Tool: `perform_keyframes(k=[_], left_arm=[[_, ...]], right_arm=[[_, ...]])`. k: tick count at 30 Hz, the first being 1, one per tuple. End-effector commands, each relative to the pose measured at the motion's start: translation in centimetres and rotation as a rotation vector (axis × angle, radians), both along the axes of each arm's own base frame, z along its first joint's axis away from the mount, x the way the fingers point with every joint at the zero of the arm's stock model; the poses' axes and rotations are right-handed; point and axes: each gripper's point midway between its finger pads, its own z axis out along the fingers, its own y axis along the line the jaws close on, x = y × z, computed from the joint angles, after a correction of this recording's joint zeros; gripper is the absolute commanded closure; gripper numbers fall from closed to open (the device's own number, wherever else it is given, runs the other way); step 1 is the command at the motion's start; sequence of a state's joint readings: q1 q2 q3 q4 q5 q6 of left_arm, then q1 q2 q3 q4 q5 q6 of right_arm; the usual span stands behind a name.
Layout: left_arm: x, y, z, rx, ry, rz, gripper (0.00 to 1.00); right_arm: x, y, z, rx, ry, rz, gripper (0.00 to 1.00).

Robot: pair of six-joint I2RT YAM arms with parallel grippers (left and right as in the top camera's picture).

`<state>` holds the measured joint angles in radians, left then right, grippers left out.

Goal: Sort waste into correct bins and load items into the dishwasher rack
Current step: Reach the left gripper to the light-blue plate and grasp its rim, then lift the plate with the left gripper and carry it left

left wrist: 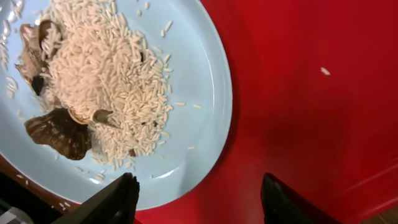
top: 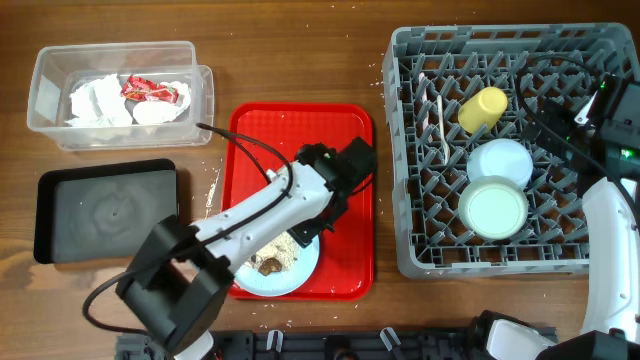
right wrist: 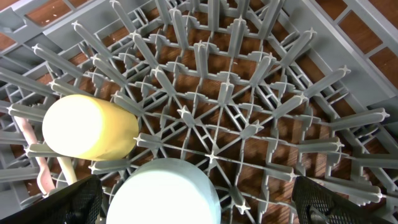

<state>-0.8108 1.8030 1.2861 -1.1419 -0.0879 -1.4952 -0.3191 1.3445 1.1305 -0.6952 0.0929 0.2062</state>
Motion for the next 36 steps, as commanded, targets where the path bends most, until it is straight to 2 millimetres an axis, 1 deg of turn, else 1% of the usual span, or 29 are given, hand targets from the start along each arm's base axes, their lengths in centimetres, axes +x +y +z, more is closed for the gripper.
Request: perform_keyframes(k=[1,9,11,12,14,15,16,18,19,21,23,24,25,26,30,33,36], left_arm=[[-0.6,0.1,-1.1,0.030,0.023,0.023,0.36],[-0.4,0.3,-1.2,0.042,-0.001,0.076,0.37],[-0.4,0.4,-1.7,0.040,-0.005,0.075,0.39],[-0.5,0.4,-2.6,0.033,-0.010,0.076,0.39],[-0.3,0.3,-3.2,0.019,-0.022,0.078,0.41],[-0.2,0.3,-3.2,0.019,-0.024,0.077,0.46],[-0.3,0.4,-3.3,0.024,-0.021,0.077,0.46],[-0.3,0.7,-3.5,0.037,-0.005,0.028,0.44],[-0.1,1.1,-3.5,0.036,0.014,-0.049,0.43],[0.2,2.0,-3.5,0.018,0.060,-0.090,0.43],[0.6,3.6,-3.4,0.030,0.092,-0.082,0.43],[1.0,4.1,-3.4,0.018,0.102,-0.066,0.43],[1.3,4.5,-3.4,0.014,0.102,-0.045,0.47],[1.6,4.5,-3.5,0.009,0.096,-0.032,0.48],[3.0,2.0,-4.1,-0.103,0.050,-0.022,0.48],[2.3,2.1,-5.2,-0.080,0.091,-0.026,0.49],[1.5,1.7,-6.7,-0.085,0.152,-0.022,0.51]], right_arm=[[0.4,0.0,0.3,-0.001,-0.004,0.018,0.00],[0.4,0.0,0.3,-0.001,-0.004,0.018,0.00],[0.4,0.0,0.3,-0.001,-0.003,0.018,0.00],[0.4,0.0,0.3,-0.001,-0.004,0.018,0.00],[0.4,0.0,0.3,-0.001,-0.004,0.018,0.00],[0.4,0.0,0.3,-0.001,-0.004,0.018,0.00],[0.4,0.0,0.3,-0.001,-0.004,0.018,0.00],[0.4,0.0,0.3,-0.001,-0.004,0.018,0.00],[0.4,0.0,0.3,-0.001,-0.004,0.018,0.00],[0.4,0.0,0.3,-0.001,-0.004,0.018,0.00],[0.4,0.0,0.3,-0.001,-0.004,0.018,0.00],[0.4,0.0,0.3,-0.001,-0.004,0.018,0.00],[0.4,0.0,0.3,-0.001,-0.004,0.018,0.00],[0.4,0.0,0.3,-0.001,-0.004,0.018,0.00],[0.4,0.0,0.3,-0.001,-0.004,0.018,0.00],[0.4,0.0,0.3,-0.001,-0.003,0.018,0.00],[0.4,0.0,0.3,-0.001,-0.004,0.018,0.00]])
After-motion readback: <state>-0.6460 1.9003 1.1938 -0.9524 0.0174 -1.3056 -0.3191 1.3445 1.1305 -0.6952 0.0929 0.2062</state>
